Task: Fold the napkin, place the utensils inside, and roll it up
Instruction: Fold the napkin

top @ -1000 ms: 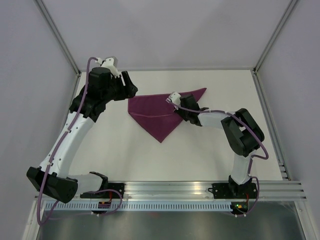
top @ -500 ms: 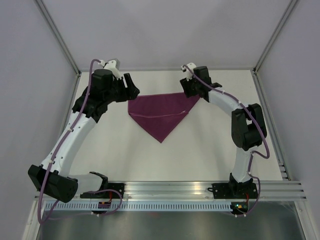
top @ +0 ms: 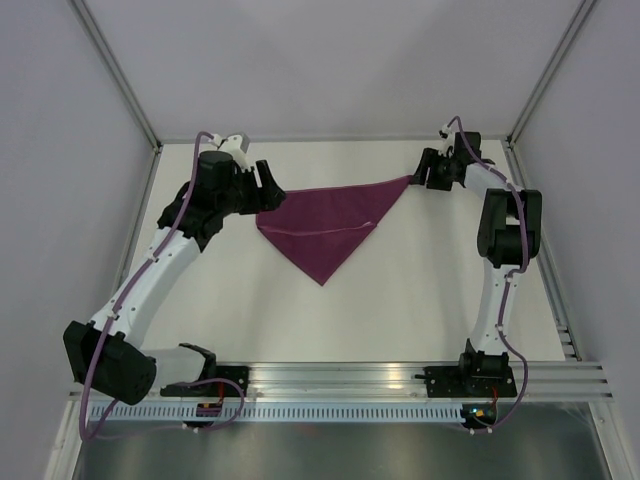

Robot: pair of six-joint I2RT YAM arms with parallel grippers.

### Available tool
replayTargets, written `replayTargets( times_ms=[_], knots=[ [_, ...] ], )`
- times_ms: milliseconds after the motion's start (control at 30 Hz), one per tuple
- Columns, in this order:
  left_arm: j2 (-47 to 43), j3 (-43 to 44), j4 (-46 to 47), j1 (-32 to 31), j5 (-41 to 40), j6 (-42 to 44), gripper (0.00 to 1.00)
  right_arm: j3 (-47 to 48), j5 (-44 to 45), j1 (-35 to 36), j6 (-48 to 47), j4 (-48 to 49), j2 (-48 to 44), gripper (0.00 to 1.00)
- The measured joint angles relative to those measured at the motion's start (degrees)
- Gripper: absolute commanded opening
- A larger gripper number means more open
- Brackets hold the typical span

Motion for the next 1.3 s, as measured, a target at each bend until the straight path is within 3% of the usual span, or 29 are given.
replayTargets(
  times_ms=[333, 600, 733, 967, 1100, 1300],
  knots=[
    [0.2, -0.5, 2.1, 0.0, 0.7, 0.0, 0.74, 0.2, -7.9, -1.7, 11.1, 4.9, 2.6, 0.67],
    [1.1, -0.5, 2.4, 0.0, 0.8, 0.0, 0.74, 0.5, -8.5, -1.1, 14.3, 7.0, 3.7, 0.62],
    [1.1, -0.5, 2.4, 0.0, 0.9, 0.0, 0.74, 0.7, -8.3, -0.8, 14.9, 7.5, 4.2, 0.51],
    [1.1, -0.5, 2.4, 0.0, 0.9, 0.0, 0.74, 0.9, -8.3, -0.5, 16.9, 9.1, 5.2, 0.44],
    [1.1, -0.5, 2.4, 0.0, 0.9, 0.0, 0.74, 0.9, -8.3, -0.4, 17.7, 9.7, 5.7, 0.23],
    [1.1, -0.5, 2.4, 0.0, 0.9, 0.0, 0.74, 0.9, -7.8, -0.1, 17.9, 9.7, 5.9, 0.08]
  ],
)
